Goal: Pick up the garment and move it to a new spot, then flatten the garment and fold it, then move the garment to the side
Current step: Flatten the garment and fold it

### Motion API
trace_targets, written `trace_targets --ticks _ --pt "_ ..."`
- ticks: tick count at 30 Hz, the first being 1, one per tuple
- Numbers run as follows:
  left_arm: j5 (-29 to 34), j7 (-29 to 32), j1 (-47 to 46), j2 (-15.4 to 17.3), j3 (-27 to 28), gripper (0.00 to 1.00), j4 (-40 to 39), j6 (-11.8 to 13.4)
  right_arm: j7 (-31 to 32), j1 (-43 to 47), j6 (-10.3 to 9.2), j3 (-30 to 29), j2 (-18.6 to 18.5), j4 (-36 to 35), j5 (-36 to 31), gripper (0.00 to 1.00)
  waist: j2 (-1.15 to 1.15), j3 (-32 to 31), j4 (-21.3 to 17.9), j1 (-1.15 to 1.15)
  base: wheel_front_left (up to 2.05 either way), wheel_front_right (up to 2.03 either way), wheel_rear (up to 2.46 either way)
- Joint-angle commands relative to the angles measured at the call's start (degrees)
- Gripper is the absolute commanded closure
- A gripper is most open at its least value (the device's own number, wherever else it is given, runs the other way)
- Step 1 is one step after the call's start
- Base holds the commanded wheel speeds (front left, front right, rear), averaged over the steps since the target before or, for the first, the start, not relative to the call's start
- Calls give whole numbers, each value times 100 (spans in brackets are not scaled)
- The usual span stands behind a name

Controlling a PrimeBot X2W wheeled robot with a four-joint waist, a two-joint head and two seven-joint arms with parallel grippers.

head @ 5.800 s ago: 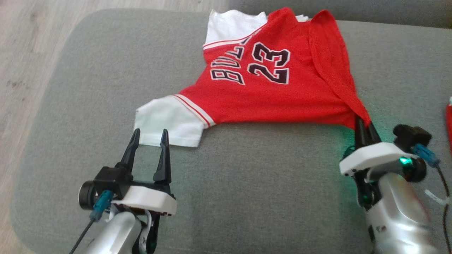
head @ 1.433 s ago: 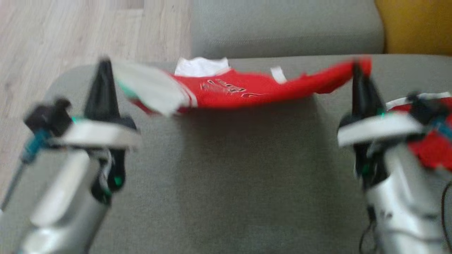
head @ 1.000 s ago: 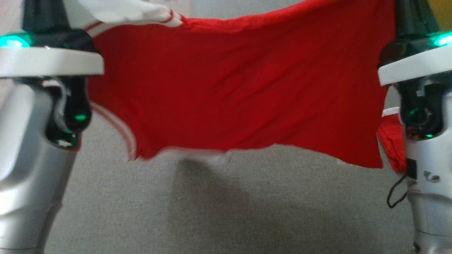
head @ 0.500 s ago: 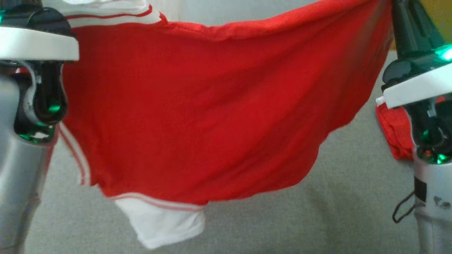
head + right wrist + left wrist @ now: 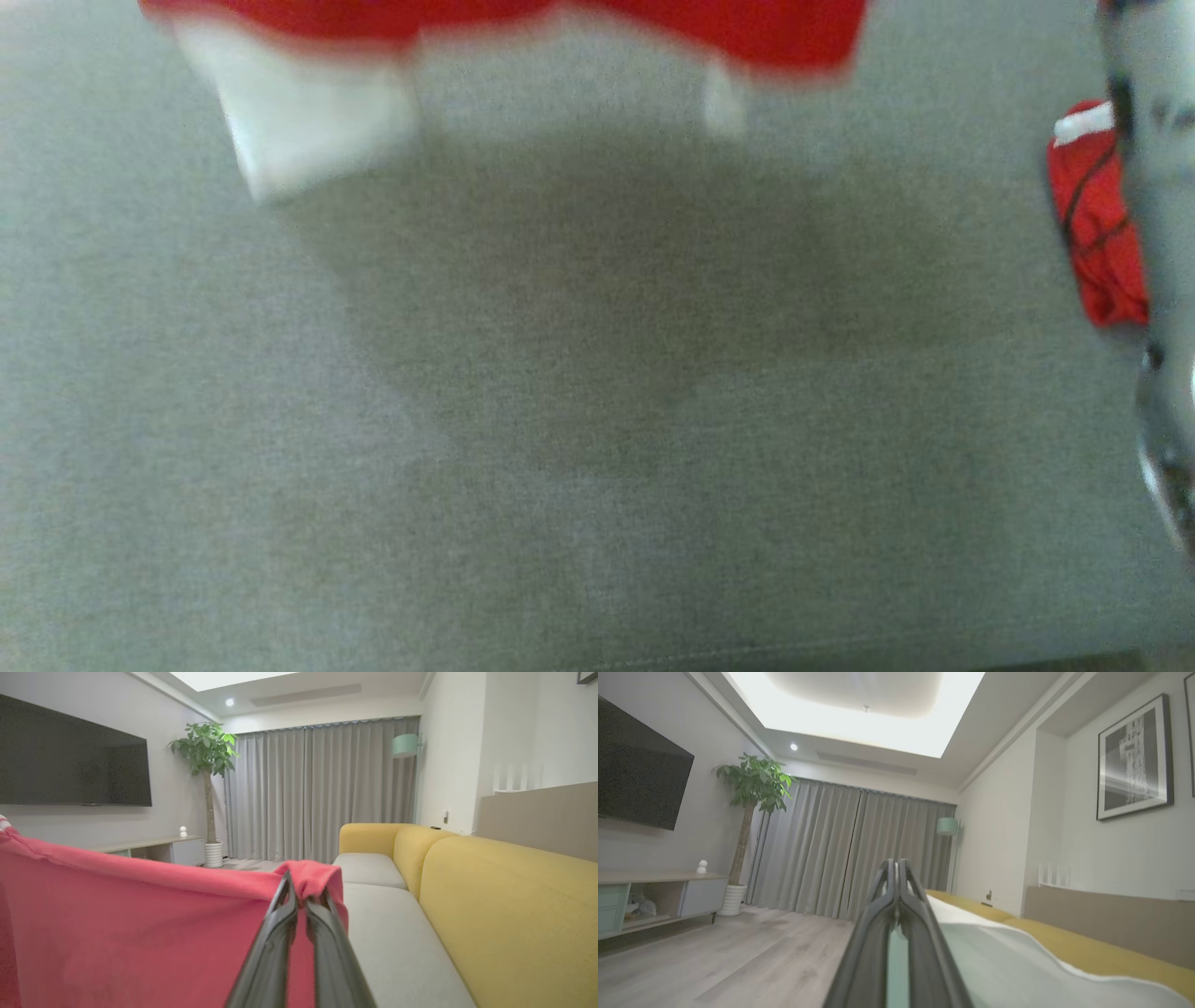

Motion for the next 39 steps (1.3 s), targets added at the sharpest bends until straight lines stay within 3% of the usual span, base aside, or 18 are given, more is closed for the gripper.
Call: trace_targets --ticks 1,6,12,16,22,30,39 --pt "26 -119 -343 173 189 100 1 -54 -243 -260 37 -54 147 43 -55 100 0 276 -22 -4 0 0 0" --pt "51 -541 -962 -190 187 100 812 -396 -1228 -871 37 -114 307 1245 -184 100 0 259 130 -4 0 0 0" --pt "114 -661 -485 -493 24 100 1395 -892 -1440 -546 37 273 217 2116 62 100 0 167 343 -4 0 0 0" --pt "216 -680 415 -570 -72 100 1512 -1055 -1265 65 37 640 122 2524 426 100 0 -16 487 -4 0 0 0" --pt "315 -683 1840 -576 -145 100 1283 -1179 -291 1053 37 1415 -130 2656 971 100 0 -314 672 -4 0 0 0" --pt "339 -362 3790 -149 -693 100 669 -1268 550 2228 37 2225 -887 1979 1912 100 0 -905 799 -4 0 0 0" --pt "209 910 5436 906 -1471 100 -990 -1282 1464 3117 37 2999 -1664 1159 2705 100 0 -1679 846 -4 0 0 0"
